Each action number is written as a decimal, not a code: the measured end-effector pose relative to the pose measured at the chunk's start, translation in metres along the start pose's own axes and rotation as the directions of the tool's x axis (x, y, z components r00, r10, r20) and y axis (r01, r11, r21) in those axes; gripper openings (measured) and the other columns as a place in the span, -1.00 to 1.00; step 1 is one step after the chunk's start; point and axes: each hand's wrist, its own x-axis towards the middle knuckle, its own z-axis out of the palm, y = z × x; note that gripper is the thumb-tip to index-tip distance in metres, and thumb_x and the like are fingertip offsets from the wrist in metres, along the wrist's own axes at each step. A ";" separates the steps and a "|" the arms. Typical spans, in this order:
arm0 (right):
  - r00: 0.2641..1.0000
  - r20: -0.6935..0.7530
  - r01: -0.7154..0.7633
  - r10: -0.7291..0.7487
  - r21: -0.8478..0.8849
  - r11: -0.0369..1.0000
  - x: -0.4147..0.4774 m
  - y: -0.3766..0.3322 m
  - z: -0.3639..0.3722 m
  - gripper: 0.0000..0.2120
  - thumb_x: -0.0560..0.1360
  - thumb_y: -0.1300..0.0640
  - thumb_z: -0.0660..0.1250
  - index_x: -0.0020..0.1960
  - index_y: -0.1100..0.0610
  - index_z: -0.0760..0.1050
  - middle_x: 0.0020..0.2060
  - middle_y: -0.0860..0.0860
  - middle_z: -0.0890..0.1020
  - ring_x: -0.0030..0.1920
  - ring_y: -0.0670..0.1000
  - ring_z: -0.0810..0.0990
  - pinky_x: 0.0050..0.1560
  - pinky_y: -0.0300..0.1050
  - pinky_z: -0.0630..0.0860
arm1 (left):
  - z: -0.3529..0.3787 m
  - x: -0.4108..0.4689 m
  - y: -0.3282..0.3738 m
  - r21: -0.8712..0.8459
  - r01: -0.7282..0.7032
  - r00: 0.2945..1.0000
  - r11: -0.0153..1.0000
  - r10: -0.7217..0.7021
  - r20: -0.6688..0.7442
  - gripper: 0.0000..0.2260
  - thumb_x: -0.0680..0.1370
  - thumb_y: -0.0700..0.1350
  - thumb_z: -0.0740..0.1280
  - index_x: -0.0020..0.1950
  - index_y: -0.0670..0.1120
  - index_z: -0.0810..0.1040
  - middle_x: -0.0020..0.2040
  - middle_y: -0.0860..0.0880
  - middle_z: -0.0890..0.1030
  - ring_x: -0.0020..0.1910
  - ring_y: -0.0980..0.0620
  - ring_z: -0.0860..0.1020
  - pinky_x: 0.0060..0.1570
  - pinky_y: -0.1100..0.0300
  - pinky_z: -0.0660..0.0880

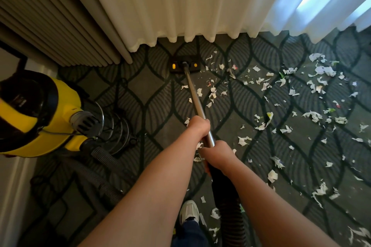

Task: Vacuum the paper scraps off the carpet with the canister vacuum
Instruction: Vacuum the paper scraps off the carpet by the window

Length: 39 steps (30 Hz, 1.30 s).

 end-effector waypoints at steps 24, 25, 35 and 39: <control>1.000 0.026 -0.008 0.007 0.016 1.000 -0.087 0.137 0.013 -0.84 0.49 0.20 0.34 -0.11 0.16 0.34 -0.19 0.16 0.61 -0.29 0.09 0.61 -0.07 0.05 0.67 | 0.071 -0.106 -0.104 0.014 0.032 0.999 0.999 -0.032 -0.002 -0.63 0.64 -0.09 0.20 0.41 -0.21 0.35 0.24 -0.19 0.53 0.17 -0.15 0.55 0.09 0.06 0.54; 1.000 0.029 -0.008 0.008 0.019 1.000 -0.090 0.141 0.013 -0.86 0.49 0.21 0.33 -0.09 0.19 0.36 -0.23 0.16 0.61 -0.32 0.08 0.61 -0.10 0.05 0.67 | 0.073 -0.109 -0.107 0.007 0.035 0.999 0.999 -0.035 0.000 -0.63 0.64 -0.09 0.20 0.41 -0.21 0.35 0.25 -0.19 0.53 0.17 -0.15 0.55 0.07 0.07 0.53; 0.998 0.043 -0.047 0.044 0.075 0.996 -0.122 0.188 0.024 -0.80 0.48 0.26 0.31 0.07 0.30 0.41 -0.40 0.13 0.54 -0.52 0.05 0.52 -0.43 -0.11 0.52 | 0.096 -0.142 -0.146 0.006 0.028 1.000 1.000 -0.028 -0.012 -0.62 0.63 -0.11 0.21 0.40 -0.24 0.34 0.26 -0.20 0.52 0.18 -0.17 0.54 -0.02 0.09 0.51; 0.997 0.061 -0.047 0.044 0.053 0.998 -0.136 0.212 0.026 -0.77 0.47 0.28 0.30 0.09 0.31 0.41 -0.36 0.16 0.55 -0.57 0.04 0.50 -0.51 -0.17 0.48 | 0.108 -0.154 -0.165 0.002 0.058 0.998 0.998 -0.058 -0.001 -0.60 0.63 -0.11 0.22 0.43 -0.22 0.31 0.29 -0.20 0.50 0.20 -0.17 0.53 0.15 0.03 0.53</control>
